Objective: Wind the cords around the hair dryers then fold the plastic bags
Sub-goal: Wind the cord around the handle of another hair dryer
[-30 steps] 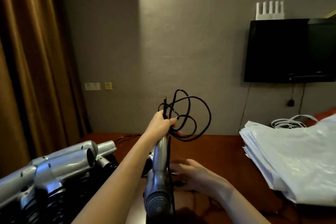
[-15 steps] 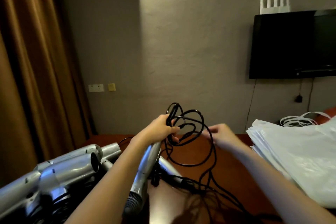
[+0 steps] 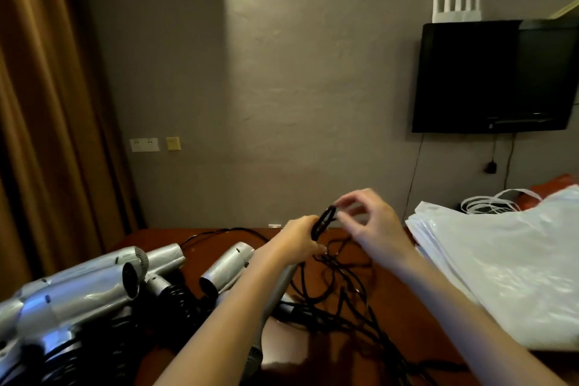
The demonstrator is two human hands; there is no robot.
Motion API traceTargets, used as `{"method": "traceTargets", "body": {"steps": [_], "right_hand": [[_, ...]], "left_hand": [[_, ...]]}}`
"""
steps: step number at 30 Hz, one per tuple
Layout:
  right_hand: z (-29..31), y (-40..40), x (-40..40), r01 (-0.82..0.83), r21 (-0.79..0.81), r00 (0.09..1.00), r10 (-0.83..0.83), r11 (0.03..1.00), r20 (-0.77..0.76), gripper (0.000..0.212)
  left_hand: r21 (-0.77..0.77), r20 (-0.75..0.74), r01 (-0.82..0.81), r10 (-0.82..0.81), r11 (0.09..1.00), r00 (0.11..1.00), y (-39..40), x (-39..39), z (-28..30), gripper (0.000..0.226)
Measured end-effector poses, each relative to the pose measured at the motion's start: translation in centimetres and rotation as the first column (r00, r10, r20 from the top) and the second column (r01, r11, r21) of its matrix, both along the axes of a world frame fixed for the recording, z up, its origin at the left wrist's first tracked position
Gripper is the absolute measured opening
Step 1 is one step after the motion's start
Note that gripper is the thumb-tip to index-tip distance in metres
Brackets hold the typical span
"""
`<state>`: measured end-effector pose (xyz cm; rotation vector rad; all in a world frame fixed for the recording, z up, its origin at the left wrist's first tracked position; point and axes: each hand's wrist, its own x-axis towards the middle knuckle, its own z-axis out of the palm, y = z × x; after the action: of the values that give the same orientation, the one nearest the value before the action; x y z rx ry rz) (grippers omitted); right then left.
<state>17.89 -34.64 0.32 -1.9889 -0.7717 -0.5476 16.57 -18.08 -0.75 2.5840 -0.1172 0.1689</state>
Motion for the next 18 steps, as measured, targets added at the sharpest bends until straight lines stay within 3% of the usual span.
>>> {"method": "traceTargets", "body": {"steps": [3, 5, 6, 8, 10, 12, 16, 18], "right_hand": [[-1.7, 0.8, -0.9, -0.143, -0.277, 0.988, 0.122, 0.95, -0.09, 0.015], [-2.2, 0.9, -1.0, -0.154, -0.213, 0.982, 0.127, 0.965, -0.137, 0.025], [-2.2, 1.0, -1.0, -0.134, -0.199, 0.987, 0.112, 0.971, -0.118, 0.029], [-2.2, 1.2, -0.9, -0.007, -0.363, 1.0, 0.016, 0.932, 0.022, 0.036], [-1.7, 1.2, -0.7, 0.179, -0.554, 0.978, -0.088, 0.813, 0.188, 0.041], [-1.0, 1.0, -0.6, 0.242, -0.644, 0.962, -0.091, 0.726, 0.259, 0.043], [-1.1, 0.2, 0.4, 0.08, -0.789, 0.996, -0.01, 0.609, 0.093, 0.042], [-1.9, 0.0, 0.9, -0.078, -0.769, 0.997, 0.052, 0.635, -0.057, 0.037]], "left_hand": [[0.013, 0.05, -0.018, 0.017, 1.0, 0.999, -0.6, 0.1, -0.6, 0.016], [0.004, 0.061, -0.013, 0.013, 1.0, 0.998, -0.6, 0.0, -0.9, 0.004], [-0.008, 0.06, 0.002, -0.002, 1.0, 0.998, -0.5, -0.1, -1.0, 0.007], [-0.043, 0.052, 0.023, -0.021, 0.999, 0.998, -0.2, -0.2, -1.3, 0.023], [-0.12, 0.037, 0.043, -0.039, 0.992, 0.999, 0.4, -0.2, -1.7, 0.042], [-0.199, 0.01, 0.052, -0.051, 0.979, 0.999, 0.9, -0.3, -2.4, 0.06], [-0.235, -0.046, 0.031, -0.043, 0.971, 0.998, 2.6, -1.4, -3.5, 0.075], [-0.251, -0.065, 0.007, -0.024, 0.968, 0.998, 4.0, -2.5, -4.0, 0.072]]}}
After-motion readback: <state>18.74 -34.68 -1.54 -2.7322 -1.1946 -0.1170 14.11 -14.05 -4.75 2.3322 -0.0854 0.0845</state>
